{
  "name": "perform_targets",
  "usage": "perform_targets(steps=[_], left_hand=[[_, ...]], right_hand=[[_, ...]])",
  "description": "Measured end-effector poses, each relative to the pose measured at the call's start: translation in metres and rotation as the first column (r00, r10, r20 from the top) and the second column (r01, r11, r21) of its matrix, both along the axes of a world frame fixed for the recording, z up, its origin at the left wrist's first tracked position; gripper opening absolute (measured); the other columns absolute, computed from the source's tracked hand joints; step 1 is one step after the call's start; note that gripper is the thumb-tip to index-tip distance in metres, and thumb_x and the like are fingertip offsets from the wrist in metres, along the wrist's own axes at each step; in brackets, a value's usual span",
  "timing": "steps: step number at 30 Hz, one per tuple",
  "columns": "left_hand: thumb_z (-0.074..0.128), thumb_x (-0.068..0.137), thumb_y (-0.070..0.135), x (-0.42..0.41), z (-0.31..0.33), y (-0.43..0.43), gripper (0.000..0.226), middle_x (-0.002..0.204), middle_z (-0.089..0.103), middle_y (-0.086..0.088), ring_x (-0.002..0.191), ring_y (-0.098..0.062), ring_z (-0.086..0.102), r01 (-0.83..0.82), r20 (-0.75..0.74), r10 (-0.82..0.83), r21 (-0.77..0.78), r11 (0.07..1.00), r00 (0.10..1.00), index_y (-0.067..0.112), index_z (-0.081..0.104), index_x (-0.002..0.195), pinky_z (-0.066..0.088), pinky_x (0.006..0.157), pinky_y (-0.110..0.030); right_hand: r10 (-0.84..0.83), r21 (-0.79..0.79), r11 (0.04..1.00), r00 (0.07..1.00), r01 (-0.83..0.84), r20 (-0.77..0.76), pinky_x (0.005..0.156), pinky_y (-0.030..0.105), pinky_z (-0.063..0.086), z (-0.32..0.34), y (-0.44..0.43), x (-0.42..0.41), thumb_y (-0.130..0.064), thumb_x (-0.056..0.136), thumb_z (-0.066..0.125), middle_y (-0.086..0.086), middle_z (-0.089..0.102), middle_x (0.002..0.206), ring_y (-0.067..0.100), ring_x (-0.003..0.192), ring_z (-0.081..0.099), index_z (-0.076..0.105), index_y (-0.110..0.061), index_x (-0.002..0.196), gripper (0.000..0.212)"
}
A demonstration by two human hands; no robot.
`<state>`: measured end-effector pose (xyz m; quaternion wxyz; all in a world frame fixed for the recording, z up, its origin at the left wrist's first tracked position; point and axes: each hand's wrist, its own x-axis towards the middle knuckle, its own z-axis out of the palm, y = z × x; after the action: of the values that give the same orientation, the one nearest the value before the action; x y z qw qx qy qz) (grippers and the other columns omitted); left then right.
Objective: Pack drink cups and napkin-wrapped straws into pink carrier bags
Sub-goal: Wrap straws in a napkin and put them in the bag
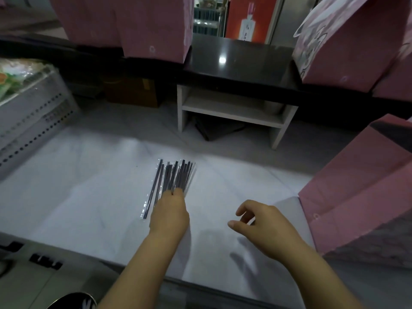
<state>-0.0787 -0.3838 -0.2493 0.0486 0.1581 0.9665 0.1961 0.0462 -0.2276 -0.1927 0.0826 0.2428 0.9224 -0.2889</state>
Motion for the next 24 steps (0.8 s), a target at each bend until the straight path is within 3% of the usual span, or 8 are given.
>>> perform_targets(steps=[2, 7, 14, 18, 24], left_hand=[[0.043, 0.077, -0.007, 0.0001, 0.001, 0.0, 0.024, 0.102, 0.053, -0.012, 0.077, -0.024, 0.044, -0.015, 0.025, 0.015, 0.015, 1.0, 1.0, 0.008, 0.046, 0.095, 0.033, 0.063, -0.029], [0.045, 0.078, -0.003, -0.0022, -0.0052, -0.0014, 0.02, 0.097, 0.057, -0.014, 0.087, -0.032, 0.055, -0.061, 0.051, 0.058, 0.049, 0.997, 0.997, 0.001, 0.052, 0.097, 0.033, 0.061, -0.03], [0.044, 0.079, -0.006, -0.0063, -0.0063, -0.0041, 0.011, 0.093, 0.059, -0.019, 0.075, -0.031, 0.051, -0.089, 0.054, 0.085, 0.085, 0.992, 0.995, 0.0, 0.053, 0.079, 0.031, 0.058, -0.03], [0.04, 0.081, -0.006, -0.0051, -0.0015, -0.0017, 0.021, 0.105, 0.055, -0.017, 0.091, -0.035, 0.054, -0.141, 0.053, 0.136, 0.116, 0.983, 0.989, 0.0, 0.056, 0.093, 0.037, 0.067, -0.033], [0.036, 0.085, -0.003, -0.0085, 0.001, -0.0009, 0.024, 0.102, 0.062, -0.018, 0.096, -0.037, 0.053, -0.166, 0.024, 0.164, 0.15, 0.975, 0.986, 0.002, 0.051, 0.102, 0.044, 0.077, -0.04]], right_hand=[[-0.005, -0.012, 1.0, 1.0, 0.005, -0.007, 0.077, 0.029, 0.052, -0.0005, -0.0005, 0.0008, -0.056, 0.082, 0.061, -0.016, 0.062, 0.093, 0.004, 0.081, 0.059, 0.057, -0.036, 0.099, 0.027], [-0.017, -0.04, 0.999, 1.0, 0.016, -0.02, 0.075, 0.027, 0.053, 0.0009, 0.0, 0.0043, -0.055, 0.082, 0.062, -0.016, 0.062, 0.093, 0.004, 0.078, 0.061, 0.057, -0.035, 0.101, 0.027], [-0.034, -0.055, 0.998, 0.998, 0.031, -0.044, 0.075, 0.026, 0.052, 0.0037, 0.0045, 0.0076, -0.054, 0.083, 0.062, -0.015, 0.062, 0.094, 0.004, 0.081, 0.06, 0.057, -0.035, 0.102, 0.027], [-0.032, -0.065, 0.997, 0.998, 0.029, -0.045, 0.075, 0.027, 0.053, 0.0024, 0.0054, 0.0095, -0.054, 0.083, 0.062, -0.015, 0.062, 0.094, 0.005, 0.08, 0.06, 0.057, -0.035, 0.1, 0.026], [-0.036, -0.07, 0.997, 0.998, 0.033, -0.052, 0.074, 0.025, 0.052, 0.0021, 0.0079, 0.0084, -0.053, 0.083, 0.062, -0.015, 0.062, 0.095, 0.005, 0.081, 0.06, 0.058, -0.033, 0.103, 0.028]])
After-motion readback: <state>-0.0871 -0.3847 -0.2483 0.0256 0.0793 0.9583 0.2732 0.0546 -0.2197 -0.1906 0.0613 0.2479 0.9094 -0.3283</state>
